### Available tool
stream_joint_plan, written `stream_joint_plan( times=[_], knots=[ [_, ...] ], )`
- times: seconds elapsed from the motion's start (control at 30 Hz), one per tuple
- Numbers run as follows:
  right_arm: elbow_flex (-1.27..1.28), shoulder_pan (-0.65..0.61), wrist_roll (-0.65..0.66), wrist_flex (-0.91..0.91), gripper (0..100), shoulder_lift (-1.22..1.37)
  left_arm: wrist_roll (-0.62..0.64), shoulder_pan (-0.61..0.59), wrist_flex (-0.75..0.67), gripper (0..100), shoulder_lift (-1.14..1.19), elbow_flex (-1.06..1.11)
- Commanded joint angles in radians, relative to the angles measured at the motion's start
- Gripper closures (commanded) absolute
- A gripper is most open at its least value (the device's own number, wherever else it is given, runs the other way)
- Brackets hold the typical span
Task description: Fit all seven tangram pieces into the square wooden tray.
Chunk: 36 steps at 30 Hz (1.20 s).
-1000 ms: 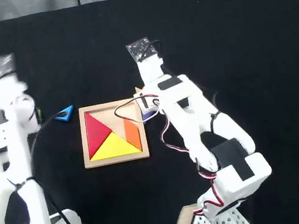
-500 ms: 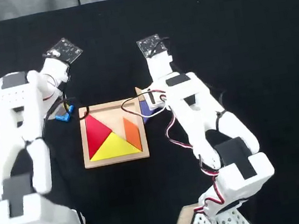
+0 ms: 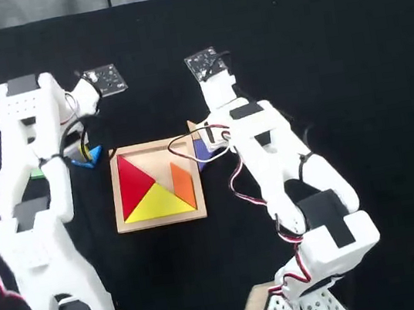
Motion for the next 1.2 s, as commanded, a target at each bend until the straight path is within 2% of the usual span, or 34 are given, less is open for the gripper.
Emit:
stream_joint_plan(
  times=[0.0,0.17,0.3,0.43,0.8,1.0,1.17],
  knots=[
    [-0.045,0.009,0.008,-0.011,98.4,0.018,-0.012,-0.013,0.084,80,0.13,-0.222],
    [-0.047,0.009,0.008,-0.011,98.4,0.019,-0.009,-0.004,0.218,80,0.273,-0.392],
    [-0.047,0.012,0.008,-0.011,98.4,0.019,-0.002,-0.013,0.259,80,0.359,-0.512],
    [-0.047,0.011,0.008,-0.011,98.4,0.019,0.061,-0.016,0.261,80,0.427,-0.584],
    [-0.047,0.012,0.008,-0.011,98.4,0.018,0.061,-0.021,0.265,81,0.485,-0.621],
    [-0.047,0.009,0.008,-0.011,98.5,0.018,0.063,-0.013,0.315,97,0.485,-0.627],
    [-0.047,0.009,0.008,-0.011,98.5,0.018,0.115,-0.012,0.315,93,0.483,-0.639]
  ],
)
